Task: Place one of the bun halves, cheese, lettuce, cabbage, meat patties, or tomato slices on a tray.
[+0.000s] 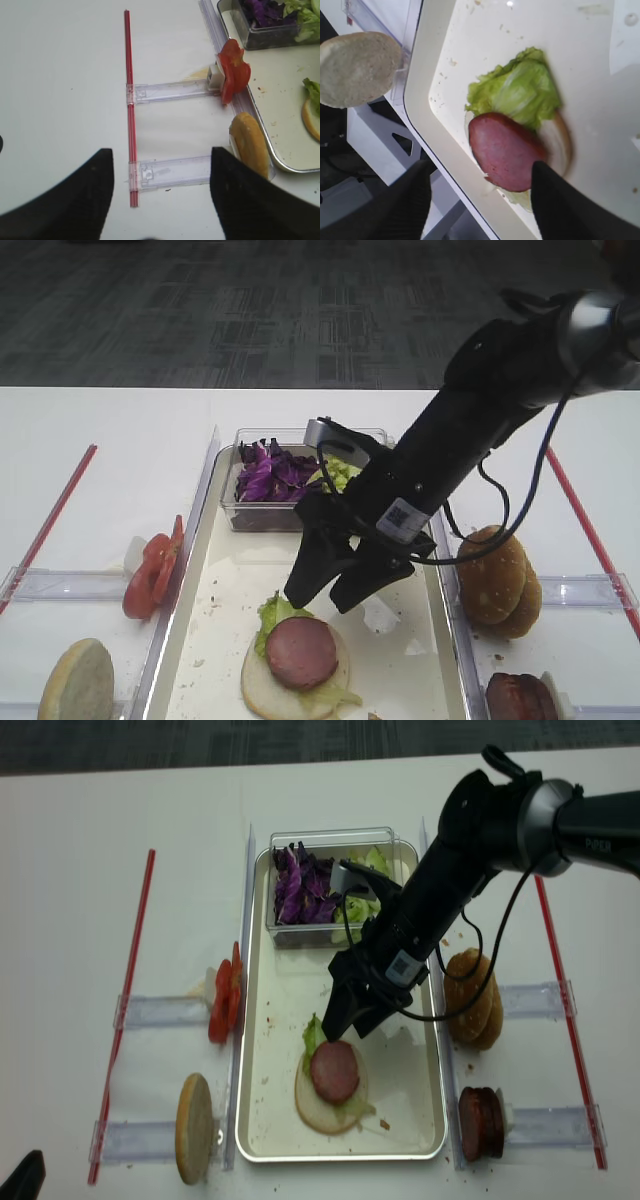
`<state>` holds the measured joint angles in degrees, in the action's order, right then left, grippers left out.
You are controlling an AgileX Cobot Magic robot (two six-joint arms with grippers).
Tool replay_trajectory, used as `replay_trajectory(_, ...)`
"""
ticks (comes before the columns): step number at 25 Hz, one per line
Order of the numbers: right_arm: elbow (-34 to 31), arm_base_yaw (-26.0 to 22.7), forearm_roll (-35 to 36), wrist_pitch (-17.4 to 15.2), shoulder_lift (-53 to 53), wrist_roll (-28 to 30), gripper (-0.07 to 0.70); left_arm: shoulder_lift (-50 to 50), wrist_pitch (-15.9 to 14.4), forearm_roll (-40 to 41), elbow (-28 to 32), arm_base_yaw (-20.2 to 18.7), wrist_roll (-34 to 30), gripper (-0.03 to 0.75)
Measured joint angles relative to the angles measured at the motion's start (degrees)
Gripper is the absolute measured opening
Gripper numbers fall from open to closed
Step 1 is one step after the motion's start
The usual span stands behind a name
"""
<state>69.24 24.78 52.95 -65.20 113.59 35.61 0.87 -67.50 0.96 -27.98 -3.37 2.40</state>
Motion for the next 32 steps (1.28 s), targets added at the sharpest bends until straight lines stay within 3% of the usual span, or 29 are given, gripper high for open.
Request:
replay_trajectory(5,3.5,0.0,-2.4,-2.3,0.0,-4.3,0.445,0.0,0.0,0.0,0.0,0.0,0.0,0.428)
replay_trajectory(14,7.3,0.0,-7.1,-2.8,0.0,-13.3,0.44,0.0,0.0,0.0,0.0,0.0,0.0,0.428)
replay_trajectory(22,7.4,0.0,-10.3,-3.1,-4.5,-15.9,0.44,0.0,0.0,0.0,0.0,0.0,0.0,0.428)
replay_trajectory(32,7.8,0.0,-19.9,-4.0,-10.9,-20.1,0.396,0.0,0.0,0.0,0.0,0.0,0.0,0.428)
